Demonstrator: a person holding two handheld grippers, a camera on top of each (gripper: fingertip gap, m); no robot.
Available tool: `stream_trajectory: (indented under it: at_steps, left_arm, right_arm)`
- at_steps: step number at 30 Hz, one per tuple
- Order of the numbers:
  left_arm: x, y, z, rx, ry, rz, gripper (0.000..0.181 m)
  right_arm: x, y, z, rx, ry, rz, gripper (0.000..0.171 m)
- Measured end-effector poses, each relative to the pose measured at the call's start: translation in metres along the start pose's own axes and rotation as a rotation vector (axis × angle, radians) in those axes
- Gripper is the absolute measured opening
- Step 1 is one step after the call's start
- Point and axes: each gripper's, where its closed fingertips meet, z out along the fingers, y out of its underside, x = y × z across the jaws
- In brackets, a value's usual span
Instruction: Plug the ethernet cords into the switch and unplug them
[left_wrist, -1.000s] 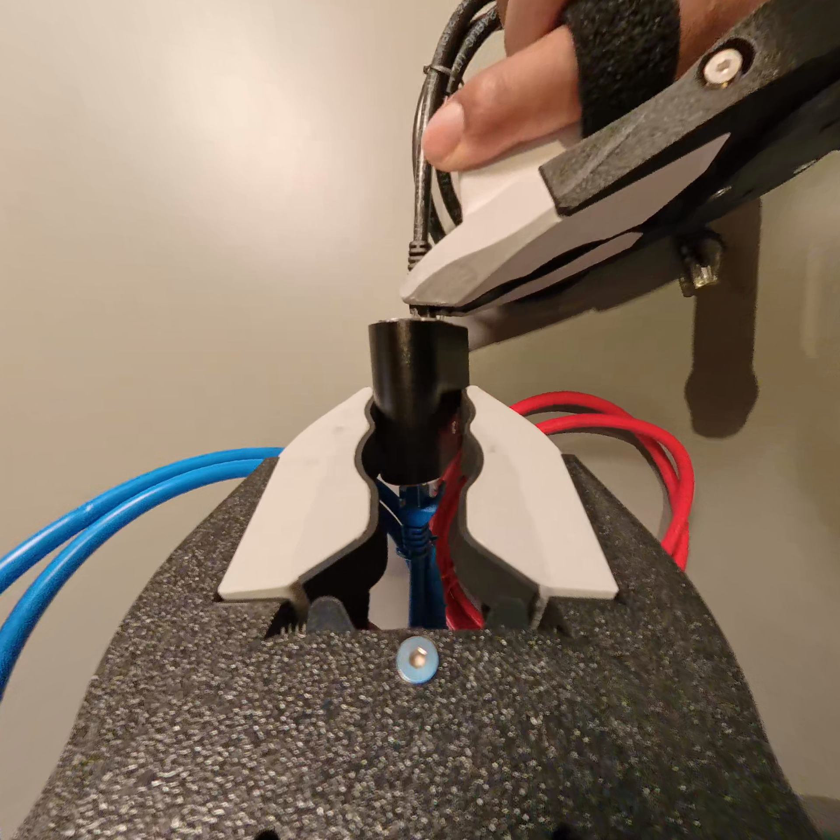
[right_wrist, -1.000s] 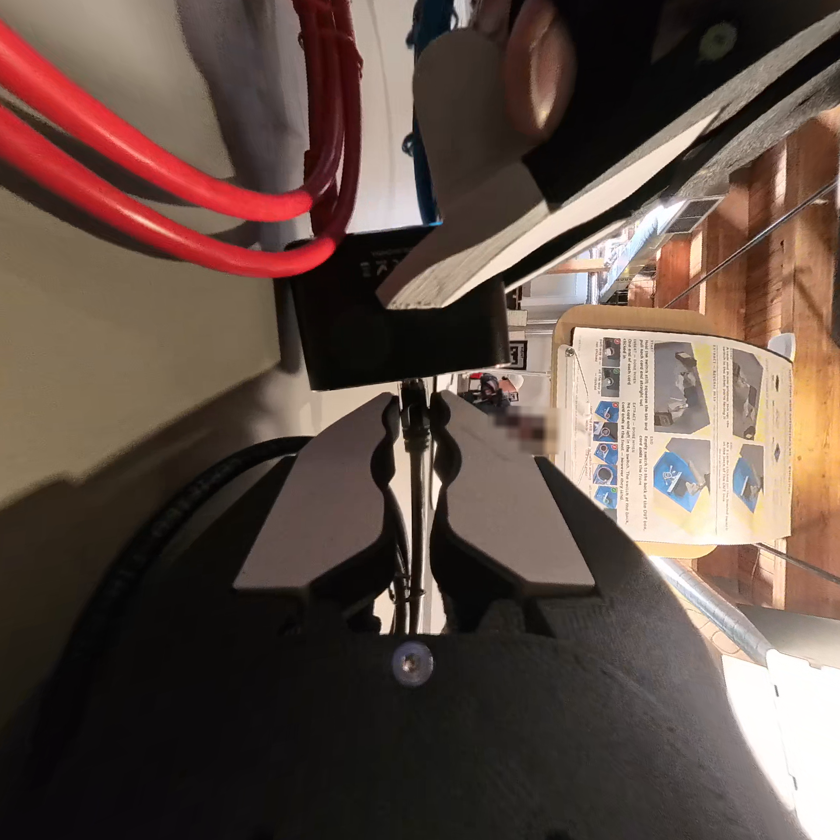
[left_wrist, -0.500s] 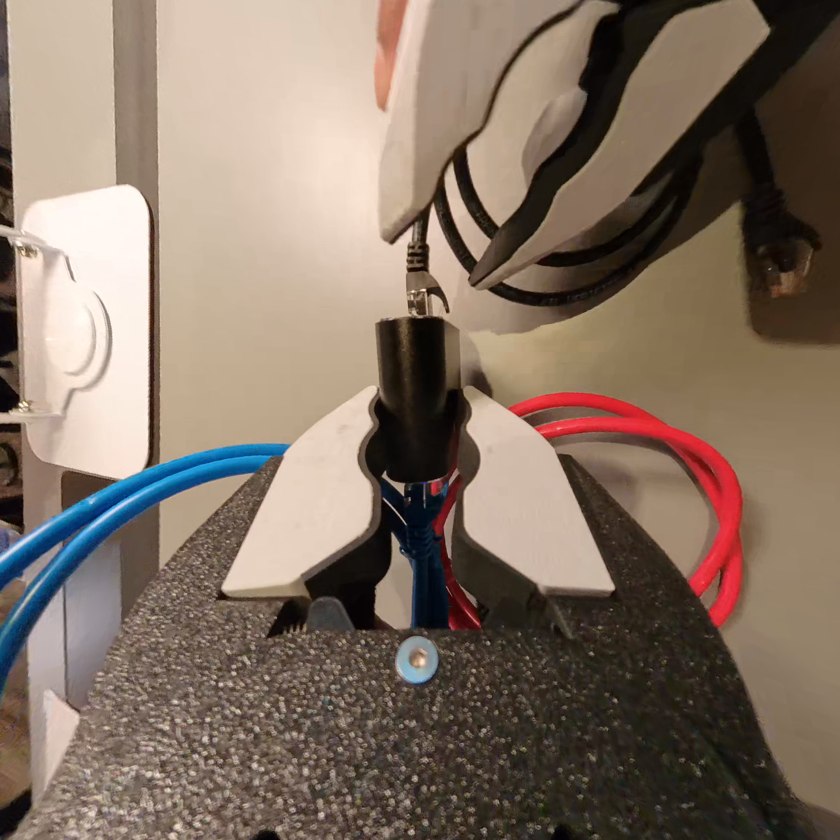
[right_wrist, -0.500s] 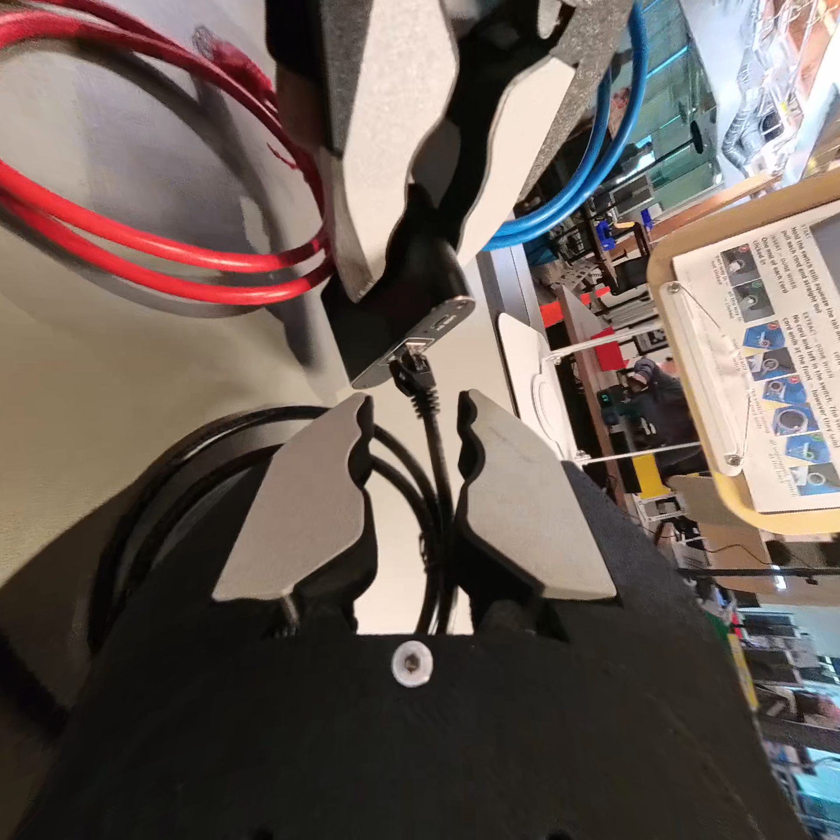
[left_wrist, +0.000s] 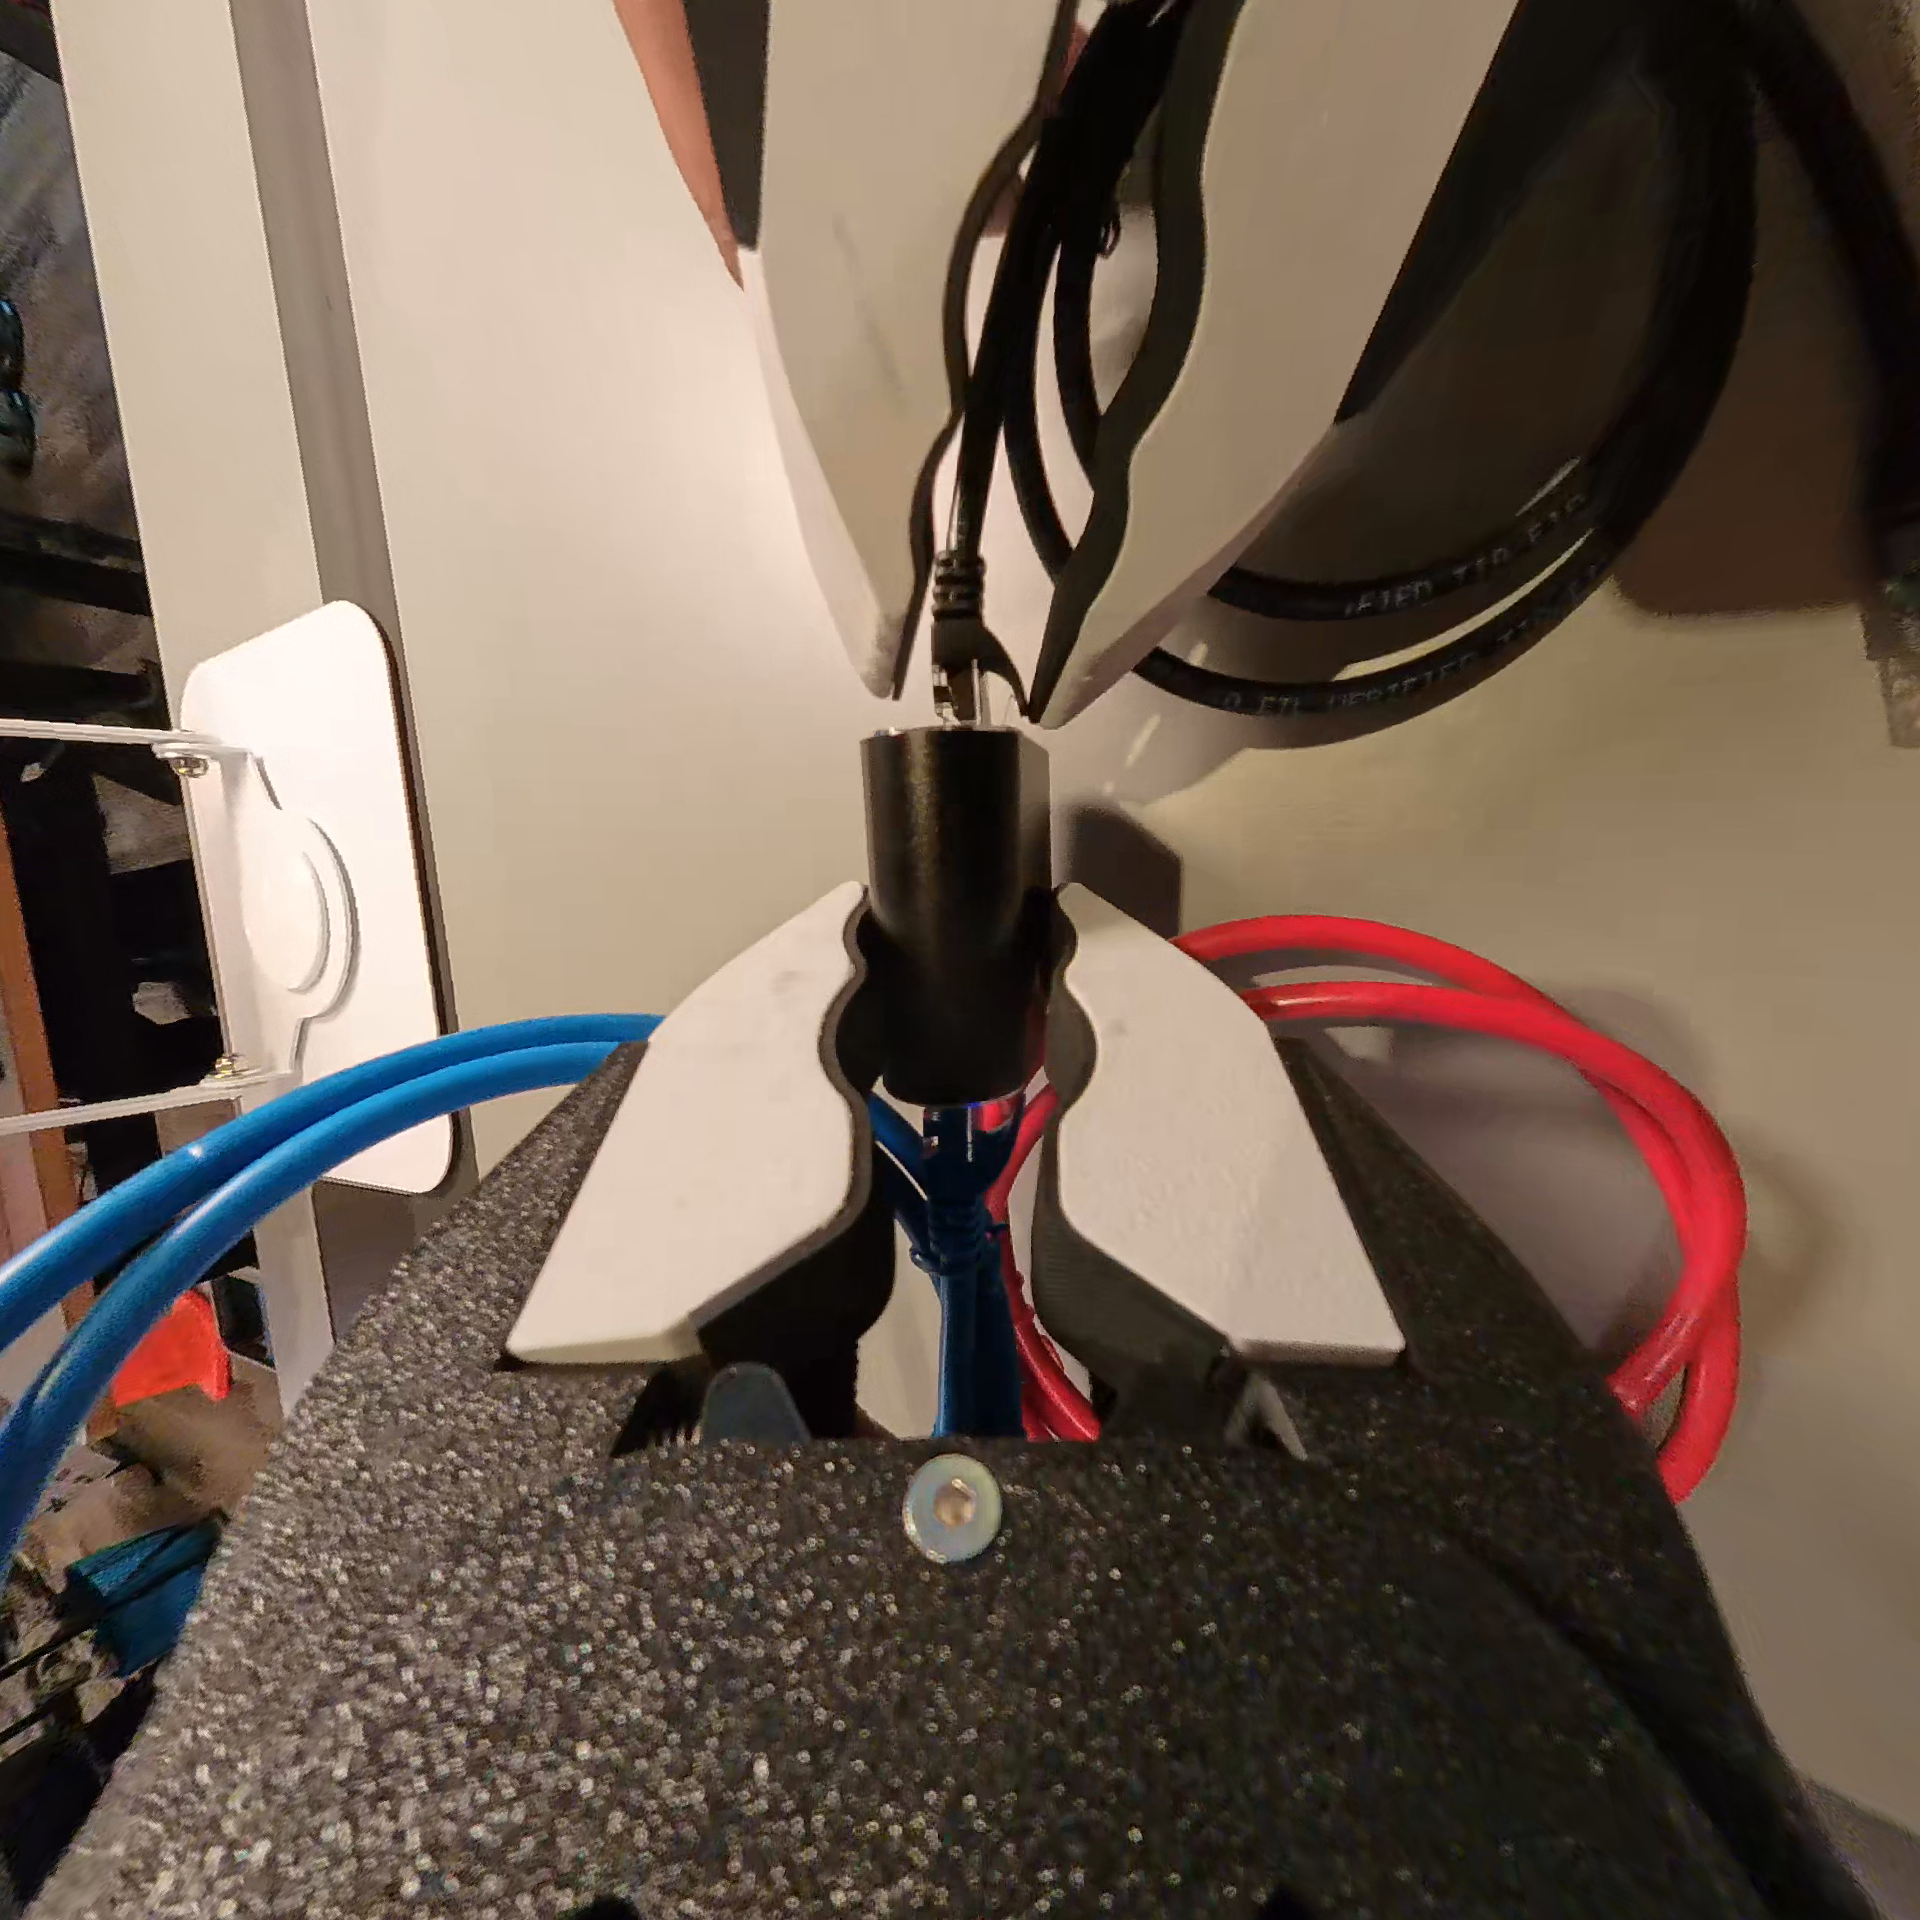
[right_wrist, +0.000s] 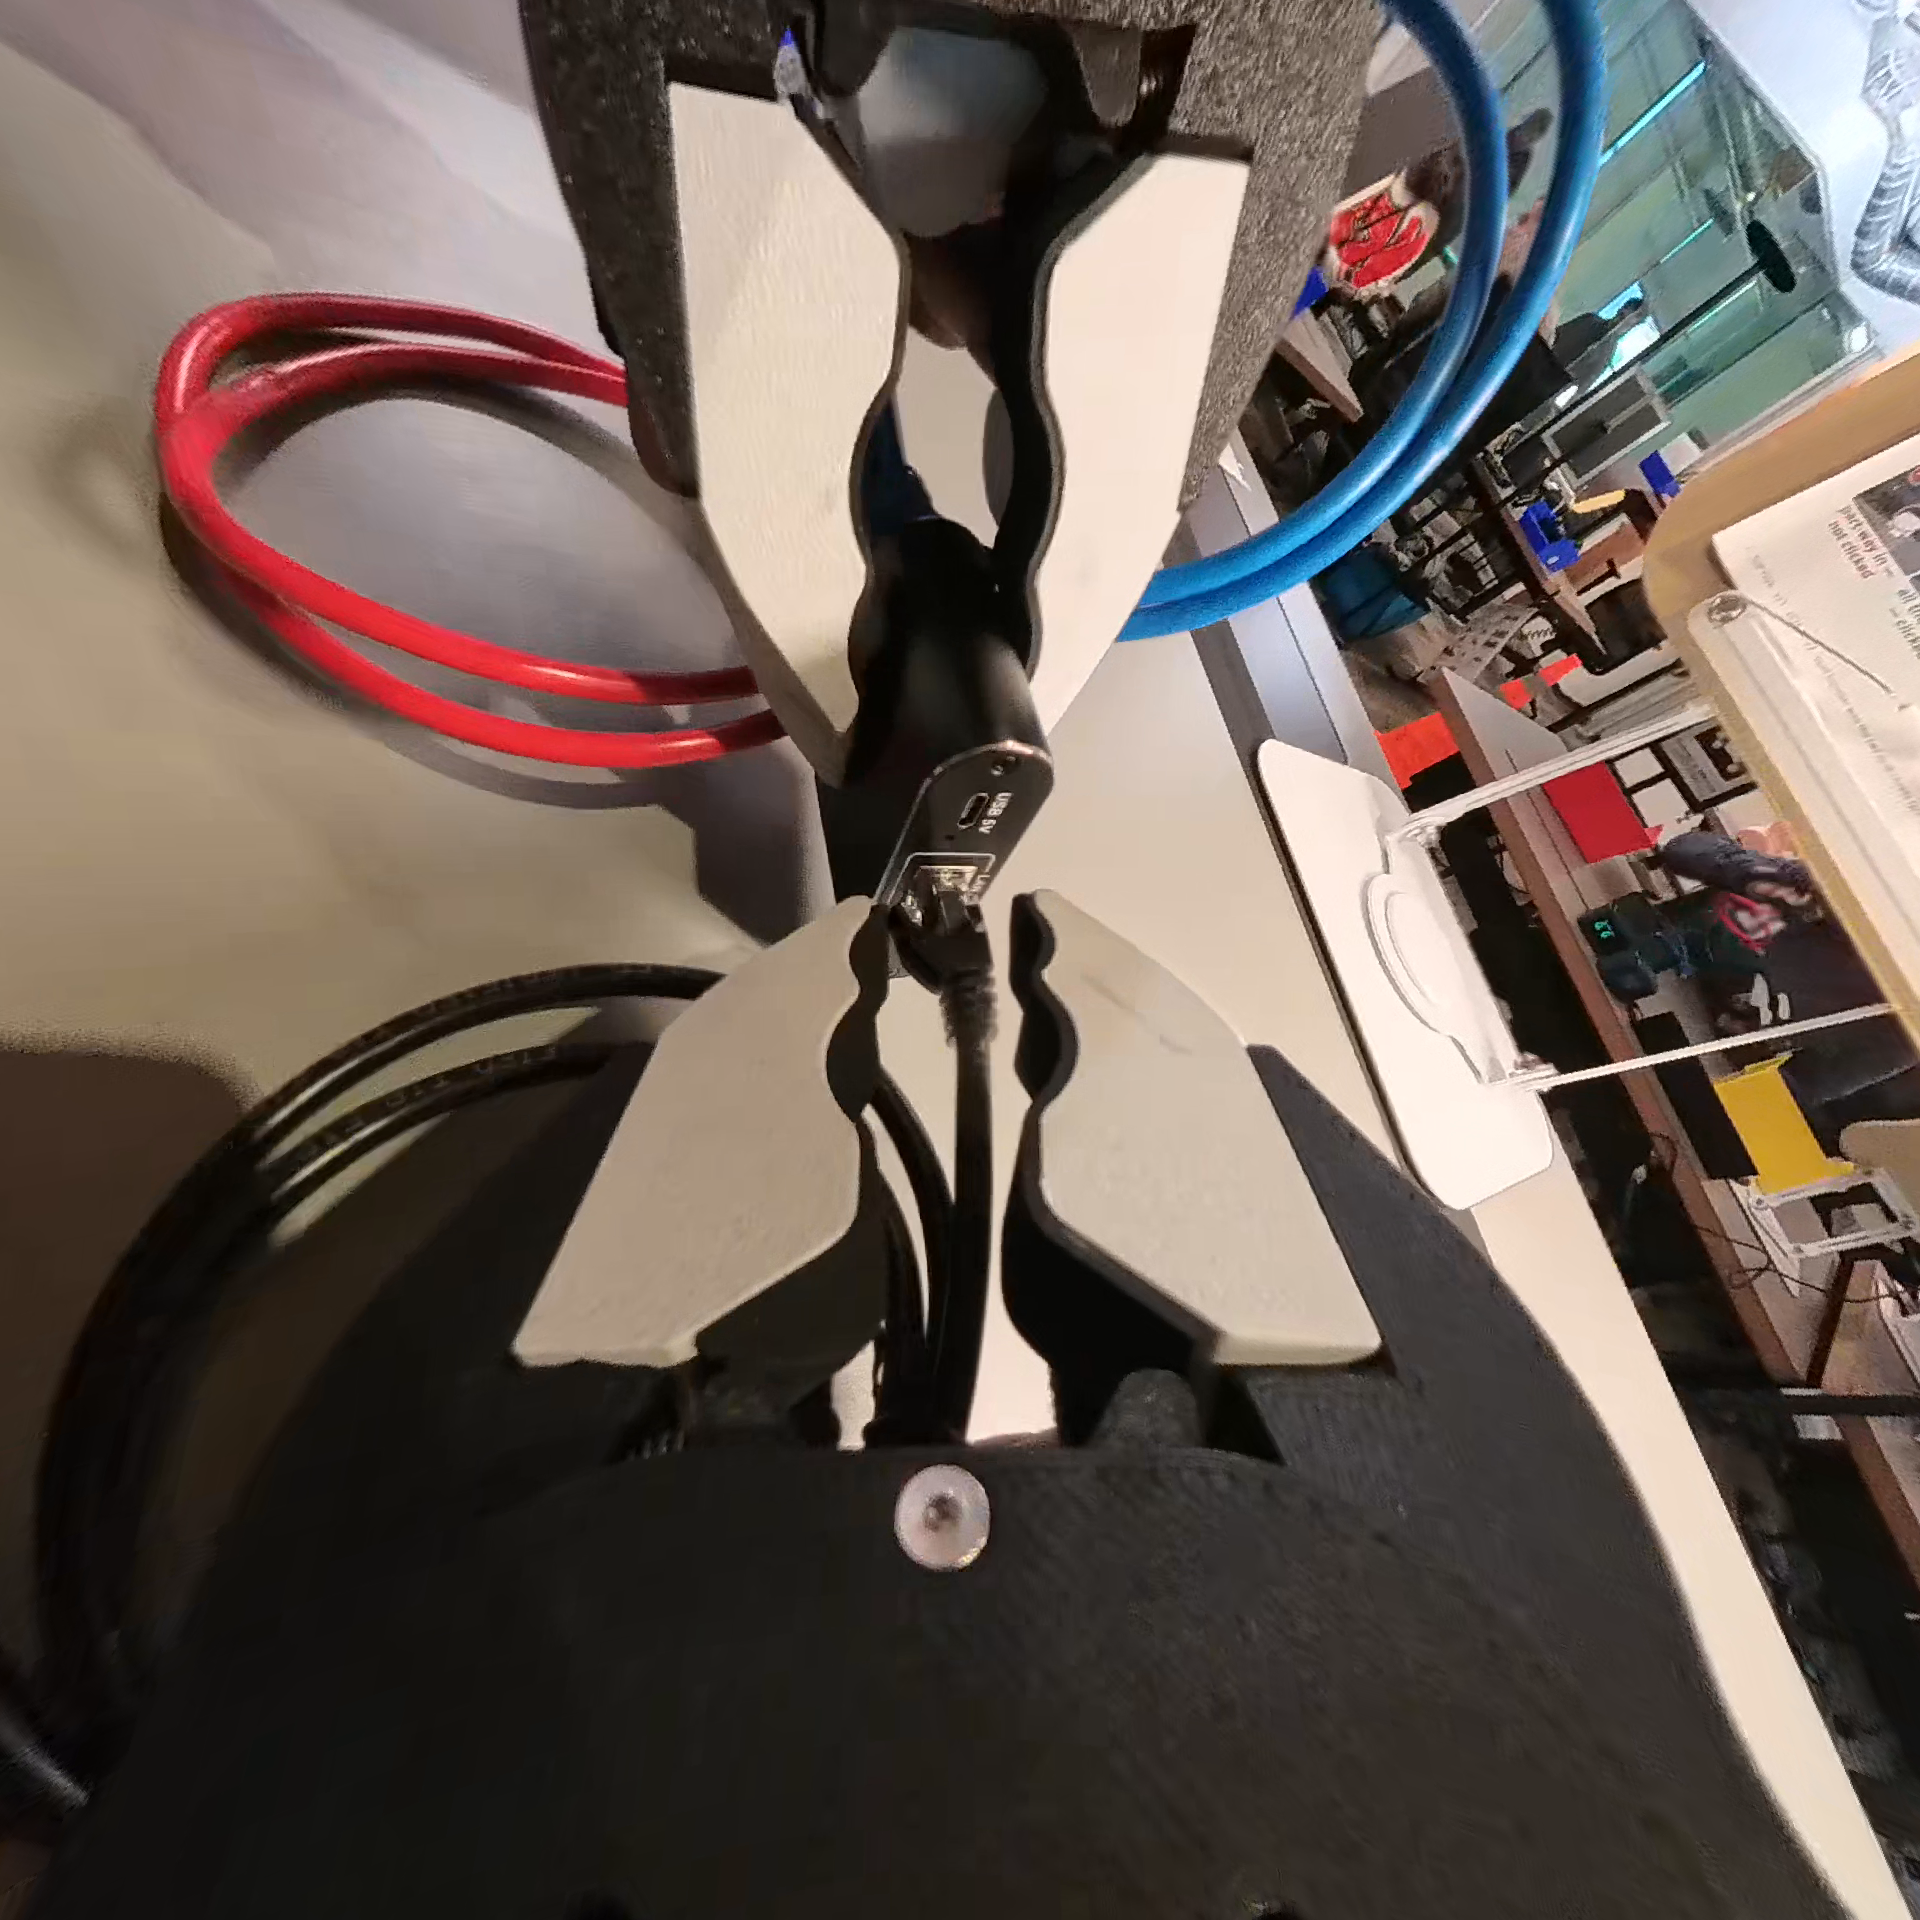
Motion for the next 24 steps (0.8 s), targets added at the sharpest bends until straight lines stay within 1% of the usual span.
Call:
stream_trajectory:
  at_steps: [15, 24]
  left_arm:
    - [-0.0008, 0.0021, 0.0096, 0.008, -0.018, -0.016, 0.029]
    - [-0.0050, -0.0036, 0.0068, 0.027, -0.076, 0.040, 0.028]
  right_arm:
    - [-0.0013, 0.0107, 0.0033, 0.006, -0.013, -0.001, 0.019]
    - [0.0030, 0.0096, 0.0000, 0.030, -0.040, 0.081, 0.018]
